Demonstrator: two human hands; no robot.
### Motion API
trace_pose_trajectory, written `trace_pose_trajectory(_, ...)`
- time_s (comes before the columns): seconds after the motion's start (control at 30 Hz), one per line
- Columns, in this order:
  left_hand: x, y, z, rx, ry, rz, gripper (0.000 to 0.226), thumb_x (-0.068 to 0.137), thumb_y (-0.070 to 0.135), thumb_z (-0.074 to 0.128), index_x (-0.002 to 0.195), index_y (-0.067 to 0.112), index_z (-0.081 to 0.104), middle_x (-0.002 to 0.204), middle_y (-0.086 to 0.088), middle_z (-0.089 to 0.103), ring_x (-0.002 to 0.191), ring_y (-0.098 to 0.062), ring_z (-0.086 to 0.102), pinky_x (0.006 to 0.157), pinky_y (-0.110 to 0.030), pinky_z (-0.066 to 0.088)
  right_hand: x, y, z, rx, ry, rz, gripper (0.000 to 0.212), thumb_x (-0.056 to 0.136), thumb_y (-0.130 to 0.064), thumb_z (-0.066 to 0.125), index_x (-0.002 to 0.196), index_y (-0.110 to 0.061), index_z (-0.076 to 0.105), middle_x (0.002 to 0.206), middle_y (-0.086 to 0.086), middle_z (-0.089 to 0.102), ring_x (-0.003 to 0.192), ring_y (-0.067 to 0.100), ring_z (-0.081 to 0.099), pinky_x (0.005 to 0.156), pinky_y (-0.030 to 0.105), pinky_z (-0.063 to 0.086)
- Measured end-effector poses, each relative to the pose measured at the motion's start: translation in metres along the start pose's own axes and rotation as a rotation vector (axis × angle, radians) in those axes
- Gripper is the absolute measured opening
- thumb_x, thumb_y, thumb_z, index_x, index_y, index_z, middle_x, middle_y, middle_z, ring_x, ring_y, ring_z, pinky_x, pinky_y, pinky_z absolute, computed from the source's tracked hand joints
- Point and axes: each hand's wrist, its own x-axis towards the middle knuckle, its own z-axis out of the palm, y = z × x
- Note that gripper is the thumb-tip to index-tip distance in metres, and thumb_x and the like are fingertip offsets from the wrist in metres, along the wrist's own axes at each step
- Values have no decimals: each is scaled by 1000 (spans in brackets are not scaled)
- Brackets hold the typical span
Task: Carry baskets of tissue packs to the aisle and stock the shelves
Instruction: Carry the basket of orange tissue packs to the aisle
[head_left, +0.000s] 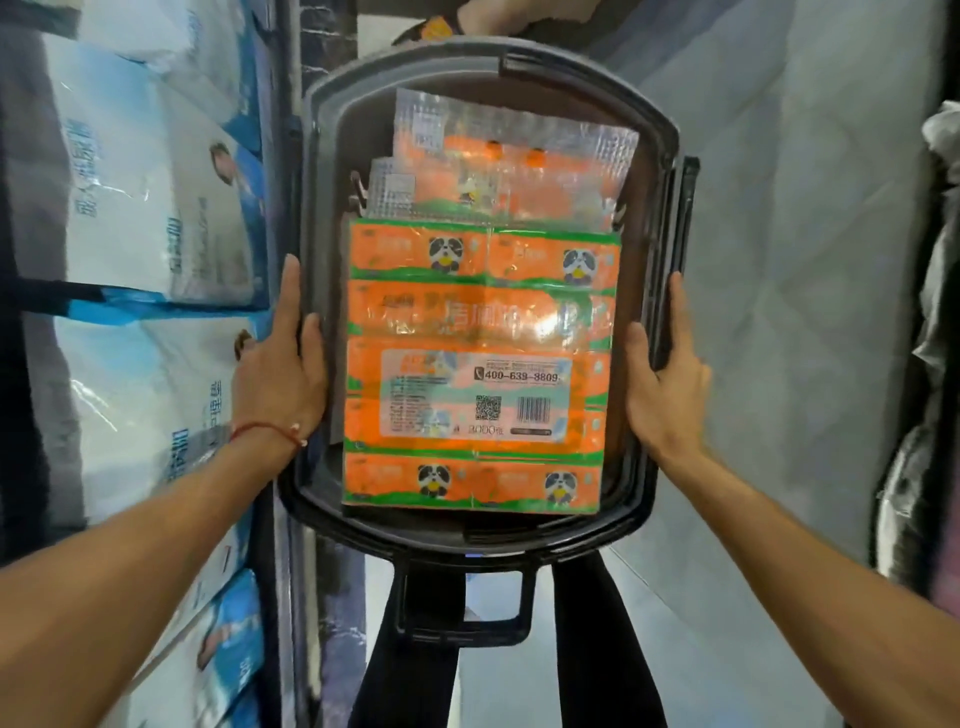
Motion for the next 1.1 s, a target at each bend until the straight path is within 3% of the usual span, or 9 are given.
trace_pose_trajectory(0.07,3,6,-4,1,-8,-11,60,109,35,33,161,43,3,105,-34,67,89,-50,62,87,-57,48,3,-8,-4,-16,-10,8,63,111,-37,49,167,-34,21,96,15,73,62,22,56,67,24,42)
trace_pose_trajectory(0.17,-2,13,-10,7,-31,-24,60,110,33,32,161,40,2,105,-30,66,90,-45,62,86,-54,48,4,-13,-9,-101,-41,9,66,111,-43,45,168,-39,11,93,8,67,63,9,58,69,31,48)
trace_pose_trajectory(0.27,-14,18,-20,27,-65,-36,61,109,29,34,163,33,6,113,-25,62,100,-42,59,86,-52,47,-2,-20,-15,-278,-117,37,66,111,-50,37,166,-44,0,114,14,65,86,32,67,75,42,52)
trace_pose_trajectory(0.37,-36,17,-40,88,-79,-55,60,107,31,35,162,31,13,137,-20,51,116,-43,54,91,-55,47,-14,-42,-32,-450,-102,76,56,110,-46,40,162,-33,26,139,12,48,111,36,60,85,46,51)
trace_pose_trajectory(0.43,-57,21,-60,119,-86,-47,58,106,33,37,161,30,20,147,-14,43,121,-43,52,93,-57,48,-29,-58,-49,-522,-95,29,43,108,-42,45,146,-22,51,144,11,47,125,35,52,88,45,49)
trace_pose_trajectory(0.63,-143,50,-129,218,1,121,49,100,32,43,145,15,51,131,-11,57,116,-37,54,89,-48,51,-101,-117,-112,-700,-175,-299,43,99,-41,53,131,-16,68,138,11,60,127,36,52,98,47,45)
trace_pose_trajectory(0.83,-227,75,-178,270,61,155,47,94,33,52,138,17,58,138,-13,56,119,-36,54,90,-49,48,-161,-170,-168,-742,-207,-593,47,92,-42,61,131,-17,70,138,11,63,135,38,51,105,47,42)
trace_pose_trajectory(0.97,-280,101,-209,214,106,49,47,93,38,49,136,20,56,139,-9,55,125,-33,53,90,-48,49,-181,-205,-200,-783,-283,-822,50,90,-42,62,133,-17,67,142,12,62,137,37,51,110,46,34)
trace_pose_trajectory(1.1,-332,125,-229,199,222,-107,46,95,42,50,135,20,60,143,-8,55,129,-33,51,99,-48,44,-193,-236,-222,-791,-398,-1111,52,90,-45,59,132,-16,66,138,12,61,134,39,53,107,49,41)
